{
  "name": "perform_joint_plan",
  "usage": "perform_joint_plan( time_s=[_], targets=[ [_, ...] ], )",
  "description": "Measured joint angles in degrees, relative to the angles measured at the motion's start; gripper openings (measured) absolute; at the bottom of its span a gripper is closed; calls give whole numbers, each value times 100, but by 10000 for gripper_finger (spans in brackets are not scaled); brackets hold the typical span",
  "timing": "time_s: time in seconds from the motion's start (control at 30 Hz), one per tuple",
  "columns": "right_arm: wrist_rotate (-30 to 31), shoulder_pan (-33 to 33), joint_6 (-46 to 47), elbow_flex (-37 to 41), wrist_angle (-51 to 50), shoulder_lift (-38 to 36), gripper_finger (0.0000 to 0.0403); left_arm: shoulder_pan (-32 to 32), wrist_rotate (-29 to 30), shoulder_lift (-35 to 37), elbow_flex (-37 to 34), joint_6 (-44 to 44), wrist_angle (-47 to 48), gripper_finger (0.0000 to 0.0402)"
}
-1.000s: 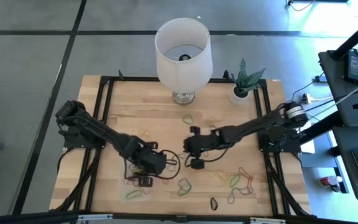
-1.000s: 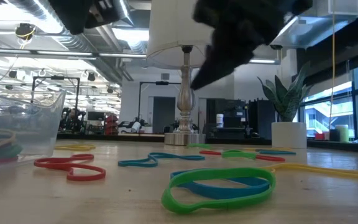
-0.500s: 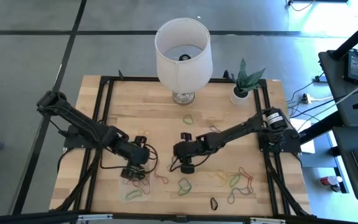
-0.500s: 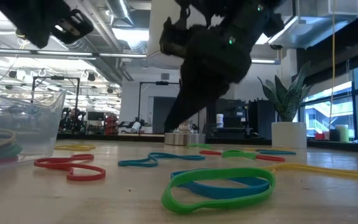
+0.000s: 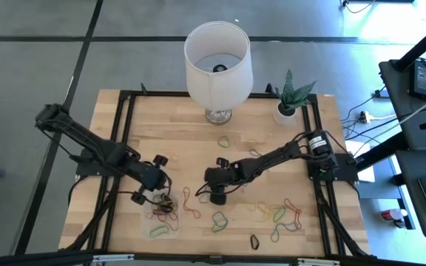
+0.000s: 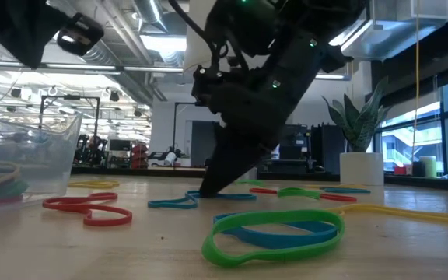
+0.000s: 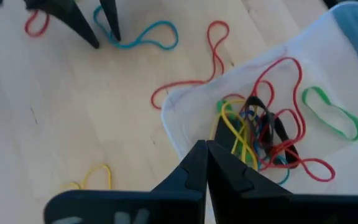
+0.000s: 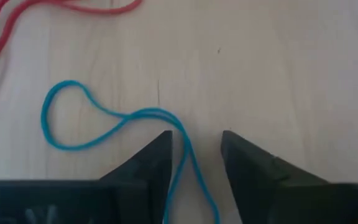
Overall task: Pick and place rubber bands into bin
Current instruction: Put the large blue rubber band into the transparent bin
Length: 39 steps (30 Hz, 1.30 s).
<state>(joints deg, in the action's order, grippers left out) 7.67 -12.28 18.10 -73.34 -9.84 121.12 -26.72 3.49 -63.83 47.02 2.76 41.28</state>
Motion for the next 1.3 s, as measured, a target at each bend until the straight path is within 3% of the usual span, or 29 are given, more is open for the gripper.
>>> perform_joint_plan(
  time_s=[0.13, 0.3, 0.47, 0.67, 0.8, 0.87, 1.03, 1.3],
  targets=[
    [90, -101, 270, 2, 11, 54, 95, -2, 28, 347, -360, 105, -188, 3],
    [118, -201, 730, 2, 69, 55, 11, -2, 668, 910, -753, 383, -461, 1],
    [539, -342, 916, -415, -142, 109, 5, 0, 1213, 1477, -986, 721, -397, 2],
    [631, -488, 78, -1504, -13, 88, 2, 0, 1632, 1948, -1171, 1238, -383, 3],
    [1409, -560, -447, -2219, -278, 127, 2, 0, 1644, 2048, -1232, 1455, -377, 2],
    [1502, -604, -840, -2546, -182, 106, 2, 0, 1624, 2045, -1232, 1471, -380, 1],
    [1202, -586, -1407, -2828, 152, 105, 1, 0, 1617, 2031, -1232, 1513, -381, 3],
    [432, -524, -1212, -2835, 1362, 647, 0, -2, 1655, 2030, -1232, 1513, -380, 3]
  ],
)
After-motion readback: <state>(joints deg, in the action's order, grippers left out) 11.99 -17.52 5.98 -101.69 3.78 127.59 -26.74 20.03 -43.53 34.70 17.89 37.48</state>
